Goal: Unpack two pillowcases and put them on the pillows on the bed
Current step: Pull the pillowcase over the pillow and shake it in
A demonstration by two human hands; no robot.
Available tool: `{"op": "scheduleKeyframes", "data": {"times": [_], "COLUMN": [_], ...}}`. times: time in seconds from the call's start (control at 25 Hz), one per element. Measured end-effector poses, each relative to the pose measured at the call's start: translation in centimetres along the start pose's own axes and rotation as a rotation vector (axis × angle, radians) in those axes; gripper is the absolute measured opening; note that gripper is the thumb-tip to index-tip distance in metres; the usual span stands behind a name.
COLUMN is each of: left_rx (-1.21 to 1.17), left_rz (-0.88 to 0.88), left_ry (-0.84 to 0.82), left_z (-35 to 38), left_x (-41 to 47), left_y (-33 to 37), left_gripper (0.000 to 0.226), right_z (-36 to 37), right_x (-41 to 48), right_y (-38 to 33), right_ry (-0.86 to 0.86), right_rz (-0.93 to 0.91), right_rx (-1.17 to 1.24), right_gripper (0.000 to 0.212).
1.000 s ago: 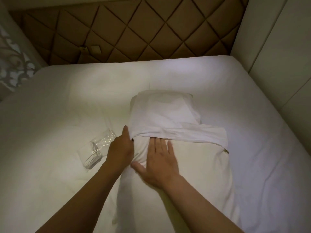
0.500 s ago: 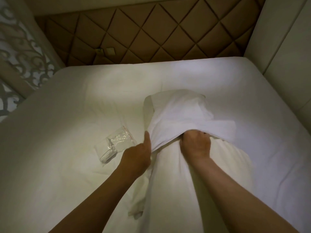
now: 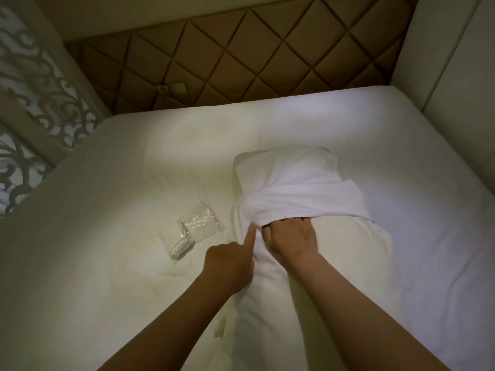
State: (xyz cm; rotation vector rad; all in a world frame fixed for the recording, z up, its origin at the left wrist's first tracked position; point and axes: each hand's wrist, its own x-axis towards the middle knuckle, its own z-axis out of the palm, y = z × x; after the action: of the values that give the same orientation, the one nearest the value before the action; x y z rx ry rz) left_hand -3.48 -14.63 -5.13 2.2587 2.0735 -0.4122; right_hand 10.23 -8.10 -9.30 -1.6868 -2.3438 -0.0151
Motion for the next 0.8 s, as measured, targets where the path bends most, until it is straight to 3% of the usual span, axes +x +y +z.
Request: {"op": "scheduleKeyframes", "data": {"times": [0.08, 0.2, 0.28, 0.4, 0.48, 0.6, 0.8], "left_rx": [-0.042, -0.129, -0.149, -0.124, -0.102, -0.032, 0.063], "left_rz": [-0.099, 0.032, 0.096, 0.211, 0.330, 0.406, 0.182], "left_ry": [0.084, 0.264, 0.244, 0.233, 0.116, -0.053, -0.061], "left_z": [-0.4, -1.7, -2.3, -1.8, -1.3, -0.3, -0.2], "left_x": [0.6, 2.6, 3.7, 3.3, 1.5, 0.9, 6.4], "left_y": [0.9, 5.3, 8.2, 12.4, 15.9, 19.9, 21.0], "left_gripper": [0.063, 0.067, 0.073, 0.051, 0.064, 0.084, 0.099], "right_z": [0.0, -0.8, -2.1, -3.0, -2.7, -2.1, -2.2], "right_x": [-0.5, -1.4, -1.5, -1.0, -0.4, -0.2, -1.3], "right_y": [1.5, 4.7, 7.8, 12.8, 15.5, 18.1, 19.4], "right_ry": [0.013, -0.023, -0.038, -0.111, -0.219, -0.297, -0.253], "right_rz": [-0.034, 0.114, 0.321, 0.542, 0.603, 0.582, 0.430], "right_rx": [-0.022, -0.071, -0.075, -0.021, 0.017, -0.007, -0.082], "right_gripper": [0.040, 0.027, 0.028, 0.033, 0.034, 0.022, 0.003]}}
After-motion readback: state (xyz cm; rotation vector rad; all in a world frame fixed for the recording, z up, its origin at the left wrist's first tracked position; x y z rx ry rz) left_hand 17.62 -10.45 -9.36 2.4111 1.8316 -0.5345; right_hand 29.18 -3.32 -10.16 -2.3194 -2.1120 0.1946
